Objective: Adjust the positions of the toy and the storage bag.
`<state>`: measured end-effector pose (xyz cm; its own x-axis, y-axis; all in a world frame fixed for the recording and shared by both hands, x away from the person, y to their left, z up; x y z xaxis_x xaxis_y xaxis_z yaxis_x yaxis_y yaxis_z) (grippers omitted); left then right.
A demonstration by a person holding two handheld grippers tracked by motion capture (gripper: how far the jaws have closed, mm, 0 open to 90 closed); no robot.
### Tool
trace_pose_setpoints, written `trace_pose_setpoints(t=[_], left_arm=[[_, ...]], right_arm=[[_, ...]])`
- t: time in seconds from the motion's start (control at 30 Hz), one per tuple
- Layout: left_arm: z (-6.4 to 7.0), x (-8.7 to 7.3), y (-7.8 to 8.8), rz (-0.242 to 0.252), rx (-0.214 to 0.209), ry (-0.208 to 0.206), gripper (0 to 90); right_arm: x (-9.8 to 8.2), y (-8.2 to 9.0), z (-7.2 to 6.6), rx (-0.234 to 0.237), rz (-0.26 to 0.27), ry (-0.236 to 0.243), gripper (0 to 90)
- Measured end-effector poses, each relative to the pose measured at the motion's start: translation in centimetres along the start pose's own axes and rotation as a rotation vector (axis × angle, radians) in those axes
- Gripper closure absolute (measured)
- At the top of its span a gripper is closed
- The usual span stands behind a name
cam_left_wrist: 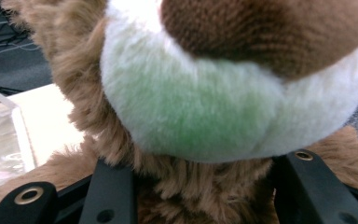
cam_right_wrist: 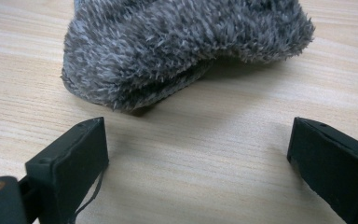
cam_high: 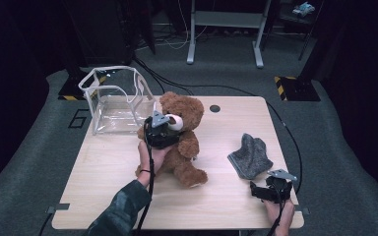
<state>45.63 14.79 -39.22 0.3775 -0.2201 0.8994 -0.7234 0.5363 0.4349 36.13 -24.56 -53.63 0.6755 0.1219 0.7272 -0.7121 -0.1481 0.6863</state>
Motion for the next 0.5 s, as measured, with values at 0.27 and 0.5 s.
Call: trace_pose_setpoints(t=[0.27,0.5], left_arm=[[-1.3,0.1,2.3,0.01,0.014,0.007,55.0],[-3.0,-0.2,4.6,0.011,0.036,0.005,55.0]], right_arm=[[0.0,0.0,0.0,-0.001,-0.004,0.007,4.2],[0.0,0.0,0.0,-0.002,-0.004,0.008,4.1]])
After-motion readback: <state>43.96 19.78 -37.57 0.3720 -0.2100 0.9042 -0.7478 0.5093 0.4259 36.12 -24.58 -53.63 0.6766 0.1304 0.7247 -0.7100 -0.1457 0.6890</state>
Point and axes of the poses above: each handheld gripper's, and its own axes: y roughly backward along the jaws, x roughly out of its top, z roughly to its right, the point moved 1 cm from there along -y, roughly forward along the jaws
